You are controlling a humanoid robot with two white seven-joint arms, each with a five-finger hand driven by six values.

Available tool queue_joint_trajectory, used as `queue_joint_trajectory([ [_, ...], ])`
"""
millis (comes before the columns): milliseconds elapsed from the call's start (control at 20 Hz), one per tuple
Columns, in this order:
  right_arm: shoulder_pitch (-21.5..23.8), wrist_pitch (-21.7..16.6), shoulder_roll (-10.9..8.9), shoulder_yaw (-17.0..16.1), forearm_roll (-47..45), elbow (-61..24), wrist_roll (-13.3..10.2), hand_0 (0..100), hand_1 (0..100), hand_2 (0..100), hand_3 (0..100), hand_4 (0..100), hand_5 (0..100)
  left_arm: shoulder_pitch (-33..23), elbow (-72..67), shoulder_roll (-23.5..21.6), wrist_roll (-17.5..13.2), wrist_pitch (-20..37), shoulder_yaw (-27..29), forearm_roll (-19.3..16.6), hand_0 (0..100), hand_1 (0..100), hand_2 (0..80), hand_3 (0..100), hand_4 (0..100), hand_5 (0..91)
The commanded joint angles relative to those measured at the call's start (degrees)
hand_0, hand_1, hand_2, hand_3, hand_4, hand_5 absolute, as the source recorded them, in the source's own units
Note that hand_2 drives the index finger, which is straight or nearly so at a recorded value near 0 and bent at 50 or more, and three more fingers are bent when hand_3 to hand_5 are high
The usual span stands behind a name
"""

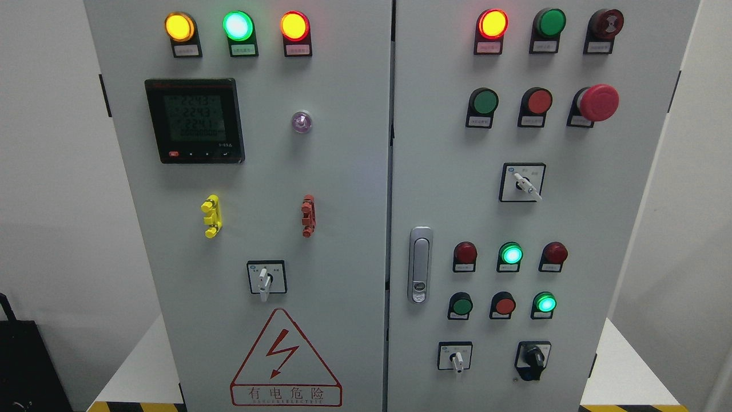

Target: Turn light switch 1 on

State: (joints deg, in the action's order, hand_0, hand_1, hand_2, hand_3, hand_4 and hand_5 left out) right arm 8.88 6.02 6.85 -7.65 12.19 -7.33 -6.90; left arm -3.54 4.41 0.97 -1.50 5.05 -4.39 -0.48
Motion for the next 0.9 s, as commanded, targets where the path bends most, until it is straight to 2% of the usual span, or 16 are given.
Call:
queue_joint_trajectory([
  [0, 0.0, 0.0, 0.0, 0.0, 0.0, 0.0, 0.0, 5, 0, 0, 0, 0, 0, -0.2, 0.2, 0.8, -0.2, 0.0, 2.2, -1.5, 10, 0, 0.0, 0, 6, 0.0],
  [200, 0.0, 0.0, 0.0, 0.0, 0.0, 0.0, 0.0, 5, 0, 0, 0, 0, 0, -2.2, 4.3, 0.9, -0.2, -0.1, 2.5, -1.7, 10, 0, 0.0, 0, 6, 0.0],
  [401, 0.0, 0.0, 0.0, 0.0, 0.0, -0.1, 0.0, 5, 0, 0, 0, 0, 0, -9.6, 21.1, 0.8, 0.1, 0.0, 2.5, -2.3, 10, 0, 0.0, 2, 9, 0.0],
  [551, 0.0, 0.0, 0.0, 0.0, 0.0, 0.0, 0.0, 5, 0, 0, 0, 0, 0, -14.0, 33.4, 0.3, 0.4, 0.5, 2.6, -2.4, 10, 0, 0.0, 6, 15, 0.0],
  [702, 0.0, 0.0, 0.0, 0.0, 0.0, 0.0, 0.0, 5, 0, 0, 0, 0, 0, -16.3, 46.1, -1.1, 0.8, 1.2, 2.7, -2.3, 11, 0, 0.0, 14, 27, 0.0],
  [852, 0.0, 0.0, 0.0, 0.0, 0.0, 0.0, 0.0, 5, 0, 0, 0, 0, 0, -18.1, 59.7, -2.1, 3.0, 3.6, 2.9, -2.2, 12, 4, 4.2, 23, 36, 0.0],
])
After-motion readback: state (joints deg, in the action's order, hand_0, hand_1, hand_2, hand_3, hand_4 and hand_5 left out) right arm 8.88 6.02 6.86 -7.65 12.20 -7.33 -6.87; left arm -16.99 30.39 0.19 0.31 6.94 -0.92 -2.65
